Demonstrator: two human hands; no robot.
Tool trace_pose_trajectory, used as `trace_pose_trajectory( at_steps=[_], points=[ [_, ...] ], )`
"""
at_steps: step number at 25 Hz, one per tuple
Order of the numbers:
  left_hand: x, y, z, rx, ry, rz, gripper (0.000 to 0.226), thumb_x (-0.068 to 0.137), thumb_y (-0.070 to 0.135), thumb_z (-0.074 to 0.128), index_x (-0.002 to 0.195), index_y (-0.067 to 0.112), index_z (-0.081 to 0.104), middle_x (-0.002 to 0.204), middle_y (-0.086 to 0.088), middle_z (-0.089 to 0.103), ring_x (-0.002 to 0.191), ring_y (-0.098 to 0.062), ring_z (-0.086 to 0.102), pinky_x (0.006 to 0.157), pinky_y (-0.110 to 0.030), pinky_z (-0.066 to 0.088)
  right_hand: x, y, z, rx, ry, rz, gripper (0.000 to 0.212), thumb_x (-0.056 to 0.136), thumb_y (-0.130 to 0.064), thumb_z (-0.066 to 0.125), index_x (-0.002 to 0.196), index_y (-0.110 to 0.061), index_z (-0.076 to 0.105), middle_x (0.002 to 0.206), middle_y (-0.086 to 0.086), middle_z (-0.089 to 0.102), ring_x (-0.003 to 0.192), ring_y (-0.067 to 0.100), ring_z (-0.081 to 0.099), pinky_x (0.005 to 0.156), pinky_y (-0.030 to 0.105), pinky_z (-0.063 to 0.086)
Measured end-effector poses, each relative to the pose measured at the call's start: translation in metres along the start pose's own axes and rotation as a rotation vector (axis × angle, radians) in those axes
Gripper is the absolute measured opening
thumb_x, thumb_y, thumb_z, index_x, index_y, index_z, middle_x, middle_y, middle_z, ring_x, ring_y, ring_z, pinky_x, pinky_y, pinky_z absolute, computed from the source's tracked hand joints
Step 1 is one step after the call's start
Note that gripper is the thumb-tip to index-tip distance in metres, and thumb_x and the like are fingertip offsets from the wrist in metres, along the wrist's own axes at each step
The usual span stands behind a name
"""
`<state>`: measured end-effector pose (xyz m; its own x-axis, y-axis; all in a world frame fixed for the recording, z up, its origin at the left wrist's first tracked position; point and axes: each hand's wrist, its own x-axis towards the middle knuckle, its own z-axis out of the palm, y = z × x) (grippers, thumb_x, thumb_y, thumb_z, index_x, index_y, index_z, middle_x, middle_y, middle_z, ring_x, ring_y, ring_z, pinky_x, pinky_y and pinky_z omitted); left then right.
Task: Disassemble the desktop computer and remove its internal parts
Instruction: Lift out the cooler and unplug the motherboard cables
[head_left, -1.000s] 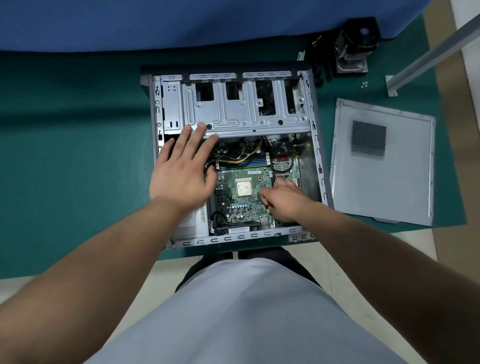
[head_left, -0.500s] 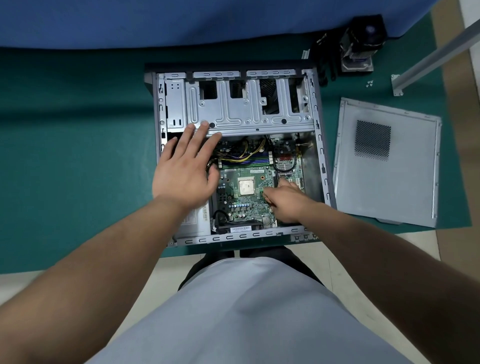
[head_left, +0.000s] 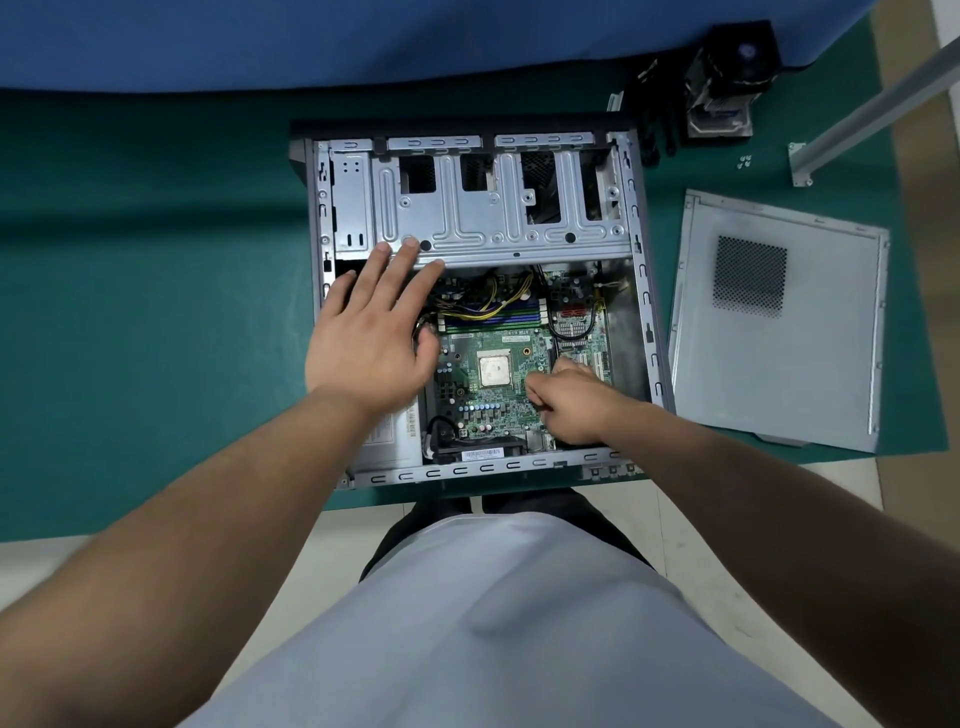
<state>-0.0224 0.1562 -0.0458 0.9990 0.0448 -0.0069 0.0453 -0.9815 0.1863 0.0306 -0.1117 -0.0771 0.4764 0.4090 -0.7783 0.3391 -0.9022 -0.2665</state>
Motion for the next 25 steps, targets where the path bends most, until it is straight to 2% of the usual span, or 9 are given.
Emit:
trace_pose_trajectory(
  at_steps=[2, 4, 6, 8, 11, 13, 16, 20, 25],
  points=[
    [0.0, -0.001, 0.0, 0.003, 0.001, -0.001, 0.066, 0.095, 0.043, 0.035, 0.16, 0.035, 0.023, 0.171, 0.005, 0.017, 0.158, -0.019, 0.012, 0.125, -0.049, 0.019, -0.002, -0.002, -0.002, 0.058, 0.028, -0.03, 0.031, 0.087, -0.006, 0.051, 0.08, -0.033, 0.039, 0.095, -0.001, 0.045, 0.097, 0.022, 0.042, 0.072, 0.036, 0.037],
    [0.0, -0.001, 0.001, 0.006, -0.002, 0.0, 0.066, 0.095, 0.044, 0.035, 0.16, 0.036, 0.023, 0.171, 0.005, 0.017, 0.158, -0.019, 0.013, 0.125, -0.049, 0.019, -0.004, -0.004, -0.006, 0.122, 0.102, -0.07, 0.031, 0.091, -0.004, 0.047, 0.084, -0.034, 0.043, 0.096, -0.002, 0.052, 0.097, 0.024, 0.048, 0.073, 0.039, 0.044],
    [0.0, 0.0, 0.001, 0.007, -0.001, 0.003, 0.066, 0.096, 0.044, 0.035, 0.16, 0.036, 0.022, 0.171, 0.005, 0.016, 0.158, -0.019, 0.012, 0.125, -0.049, 0.019, -0.006, -0.007, -0.009, 0.207, 0.152, -0.071, 0.029, 0.098, -0.004, 0.043, 0.103, -0.03, 0.056, 0.109, -0.003, 0.055, 0.093, 0.021, 0.057, 0.077, 0.041, 0.055],
    [0.0, -0.001, 0.0, 0.005, -0.005, -0.001, 0.066, 0.096, 0.043, 0.035, 0.16, 0.036, 0.022, 0.171, 0.006, 0.016, 0.158, -0.018, 0.012, 0.125, -0.048, 0.018, -0.009, -0.01, -0.015, 0.277, 0.17, -0.012, 0.036, 0.102, -0.004, 0.044, 0.123, -0.025, 0.063, 0.122, -0.003, 0.05, 0.086, 0.016, 0.061, 0.068, 0.032, 0.058],
    [0.0, 0.0, -0.001, 0.01, -0.008, -0.004, 0.066, 0.096, 0.044, 0.035, 0.16, 0.036, 0.021, 0.171, 0.006, 0.016, 0.158, -0.018, 0.012, 0.125, -0.048, 0.018, -0.019, -0.01, -0.024, 0.363, 0.158, 0.068, 0.037, 0.098, -0.002, 0.048, 0.108, -0.029, 0.072, 0.116, -0.006, 0.055, 0.062, 0.012, 0.058, 0.048, 0.024, 0.046],
    [-0.001, 0.0, -0.002, 0.006, -0.013, -0.003, 0.066, 0.096, 0.044, 0.035, 0.16, 0.037, 0.021, 0.171, 0.006, 0.017, 0.158, -0.018, 0.013, 0.125, -0.047, 0.019, -0.03, -0.011, -0.032, 0.387, 0.173, 0.108, 0.03, 0.093, -0.004, 0.058, 0.096, -0.03, 0.071, 0.105, -0.007, 0.065, 0.065, 0.011, 0.061, 0.053, 0.022, 0.049],
    [-0.001, 0.0, -0.002, -0.001, -0.02, -0.001, 0.065, 0.096, 0.044, 0.036, 0.16, 0.037, 0.022, 0.171, 0.005, 0.018, 0.158, -0.019, 0.013, 0.124, -0.047, 0.019, -0.051, -0.011, -0.046, 0.489, 0.204, 0.142, 0.019, 0.084, -0.008, 0.079, 0.086, -0.024, 0.07, 0.085, -0.001, 0.074, 0.078, 0.019, 0.073, 0.073, 0.035, 0.061],
    [-0.002, 0.0, -0.004, -0.004, -0.032, 0.001, 0.066, 0.096, 0.045, 0.034, 0.16, 0.037, 0.021, 0.171, 0.005, 0.017, 0.158, -0.019, 0.013, 0.125, -0.047, 0.019, -0.08, -0.015, -0.063, 0.482, 0.207, 0.083, 0.016, 0.078, -0.015, 0.087, 0.082, -0.02, 0.073, 0.072, -0.007, 0.076, 0.066, 0.005, 0.073, 0.067, 0.028, 0.059],
    [-0.003, 0.001, -0.006, -0.021, -0.051, -0.002, 0.066, 0.096, 0.046, 0.033, 0.16, 0.037, 0.019, 0.171, 0.005, 0.016, 0.158, -0.019, 0.012, 0.124, -0.046, 0.018, -0.098, -0.039, -0.059, 0.458, 0.128, -0.005, 0.013, 0.081, -0.013, 0.084, 0.085, -0.02, 0.075, 0.073, -0.008, 0.077, 0.069, 0.007, 0.075, 0.067, 0.025, 0.058]
  ],
)
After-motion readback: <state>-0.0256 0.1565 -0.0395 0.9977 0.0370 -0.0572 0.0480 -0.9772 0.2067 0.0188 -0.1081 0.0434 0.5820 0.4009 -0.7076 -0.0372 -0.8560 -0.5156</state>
